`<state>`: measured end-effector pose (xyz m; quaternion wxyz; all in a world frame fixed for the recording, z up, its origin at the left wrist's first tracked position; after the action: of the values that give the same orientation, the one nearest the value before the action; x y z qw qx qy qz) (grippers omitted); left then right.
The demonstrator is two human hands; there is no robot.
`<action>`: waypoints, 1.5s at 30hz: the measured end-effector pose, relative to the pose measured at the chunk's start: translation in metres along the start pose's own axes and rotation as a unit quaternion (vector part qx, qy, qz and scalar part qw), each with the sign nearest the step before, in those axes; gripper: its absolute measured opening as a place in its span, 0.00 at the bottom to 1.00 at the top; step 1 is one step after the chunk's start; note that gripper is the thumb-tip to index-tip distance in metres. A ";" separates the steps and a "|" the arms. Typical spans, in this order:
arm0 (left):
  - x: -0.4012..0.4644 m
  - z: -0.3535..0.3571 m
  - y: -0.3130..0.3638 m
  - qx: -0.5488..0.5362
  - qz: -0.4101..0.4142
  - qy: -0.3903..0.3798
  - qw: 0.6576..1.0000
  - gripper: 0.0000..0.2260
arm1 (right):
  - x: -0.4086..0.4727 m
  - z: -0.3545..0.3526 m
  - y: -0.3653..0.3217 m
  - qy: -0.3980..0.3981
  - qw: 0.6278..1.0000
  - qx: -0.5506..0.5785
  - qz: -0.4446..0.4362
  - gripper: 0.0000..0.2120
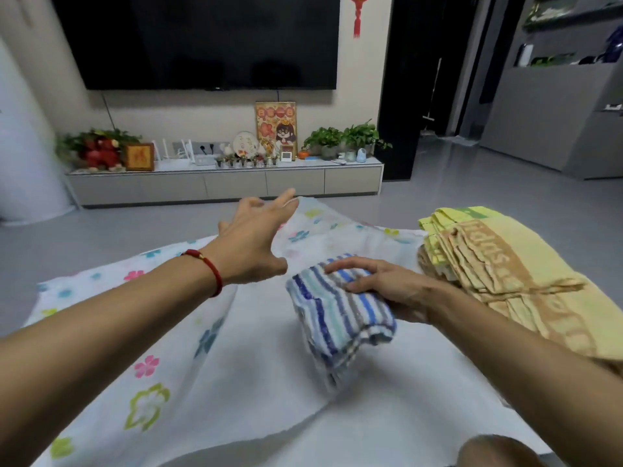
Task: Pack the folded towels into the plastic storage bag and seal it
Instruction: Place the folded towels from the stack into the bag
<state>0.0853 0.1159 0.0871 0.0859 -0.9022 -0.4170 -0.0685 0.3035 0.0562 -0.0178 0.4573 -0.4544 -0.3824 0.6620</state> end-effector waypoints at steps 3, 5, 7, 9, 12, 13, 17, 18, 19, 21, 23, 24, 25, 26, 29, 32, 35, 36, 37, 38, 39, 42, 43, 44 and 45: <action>-0.002 -0.014 -0.001 -0.035 0.005 0.020 0.999 0.44 | 0.084 -0.006 0.011 0.122 0.985 0.100 -0.069 0.19; -0.005 -0.018 -0.002 -0.048 0.009 0.036 0.998 0.43 | 0.126 -0.018 0.021 0.226 0.964 0.094 -0.103 0.18; -0.008 -0.019 -0.001 -0.054 0.020 0.048 0.997 0.43 | 0.154 -0.028 0.042 0.311 0.943 0.026 -0.114 0.20; -0.011 -0.018 -0.001 -0.066 0.036 0.060 0.995 0.42 | 0.174 -0.030 0.064 0.355 0.925 0.047 -0.129 0.17; -0.015 -0.013 -0.002 -0.078 0.061 0.078 0.992 0.42 | 0.203 -0.031 0.073 0.372 0.908 0.076 -0.175 0.17; -0.016 -0.010 -0.003 -0.078 0.065 0.081 0.991 0.42 | 0.212 -0.031 0.071 0.370 0.908 0.084 -0.180 0.17; -0.017 0.000 -0.008 -0.083 0.062 0.088 0.991 0.43 | 0.230 -0.043 0.061 0.367 0.916 0.028 -0.161 0.19; -0.016 0.002 -0.008 -0.083 0.063 0.088 0.991 0.43 | 0.229 -0.048 0.059 0.368 0.916 -0.012 -0.159 0.20; -0.016 0.004 -0.006 -0.081 0.065 0.087 0.991 0.42 | 0.224 -0.052 0.056 0.370 0.913 -0.054 -0.162 0.21; -0.016 0.007 -0.001 -0.081 0.066 0.078 0.991 0.42 | 0.206 -0.058 0.052 0.362 0.909 -0.122 -0.163 0.22; -0.015 0.009 0.004 -0.087 0.051 0.060 0.993 0.42 | 0.177 -0.060 0.046 0.328 0.909 -0.197 -0.163 0.23; -0.015 0.010 0.006 -0.089 0.041 0.054 0.994 0.42 | 0.158 -0.059 0.041 0.302 0.907 -0.249 -0.155 0.22; -0.014 0.010 0.008 -0.088 0.033 0.051 0.994 0.42 | 0.136 -0.057 0.037 0.264 0.905 -0.303 -0.139 0.20; -0.014 0.010 0.010 -0.086 0.026 0.050 0.995 0.41 | 0.112 -0.056 0.033 0.213 0.908 -0.344 -0.108 0.18; -0.014 0.011 0.015 -0.080 0.014 0.046 0.996 0.40 | 0.026 -0.052 0.022 0.032 0.925 -0.377 0.014 0.13; -0.012 0.013 0.017 -0.076 0.014 0.043 0.996 0.39 | -0.053 -0.072 -0.014 0.049 0.936 -0.344 -0.053 0.10; -0.010 0.014 0.019 -0.056 0.005 0.037 0.998 0.39 | -0.101 -0.127 -0.064 0.295 0.814 -0.454 -0.211 0.10; -0.009 0.016 0.020 -0.048 0.001 0.034 0.998 0.39 | -0.110 -0.147 -0.075 0.377 0.735 -0.521 -0.216 0.11; -0.009 0.017 0.022 -0.041 -0.004 0.032 0.999 0.39 | -0.116 -0.167 -0.081 0.439 0.671 -0.567 -0.189 0.13; -0.008 0.019 0.022 -0.036 -0.010 0.030 0.999 0.38 | -0.118 -0.187 -0.083 0.476 0.632 -0.595 -0.140 0.16; -0.008 0.021 0.022 -0.031 -0.018 0.028 0.999 0.38 | -0.118 -0.204 -0.082 0.496 0.614 -0.609 -0.078 0.19; -0.007 0.026 0.021 -0.015 -0.031 0.021 0.999 0.35 | -0.111 -0.231 -0.073 0.500 0.630 -0.590 0.063 0.24; -0.007 0.028 0.020 -0.015 -0.034 0.019 0.999 0.33 | -0.110 -0.233 -0.071 0.500 0.635 -0.584 0.076 0.24; -0.008 0.029 0.020 -0.017 -0.036 0.018 0.999 0.32 | -0.108 -0.234 -0.073 0.506 0.633 -0.582 0.069 0.23; -0.009 0.031 0.021 -0.019 -0.038 0.018 0.999 0.31 | -0.108 -0.232 -0.075 0.510 0.629 -0.584 0.052 0.23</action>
<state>0.0970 0.1027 0.0534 0.0733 -0.8857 -0.4483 -0.0957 0.5623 -0.0037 0.0103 0.1826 -0.9105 -0.3706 -0.0149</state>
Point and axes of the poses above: each hand's wrist, its own x-axis towards the middle knuckle, its own z-axis out of the palm, y = z × x, the point moved 4 cm from there along x, towards the middle knuckle, and after that the axes turned 15 degrees about x, right-handed, at the moved point
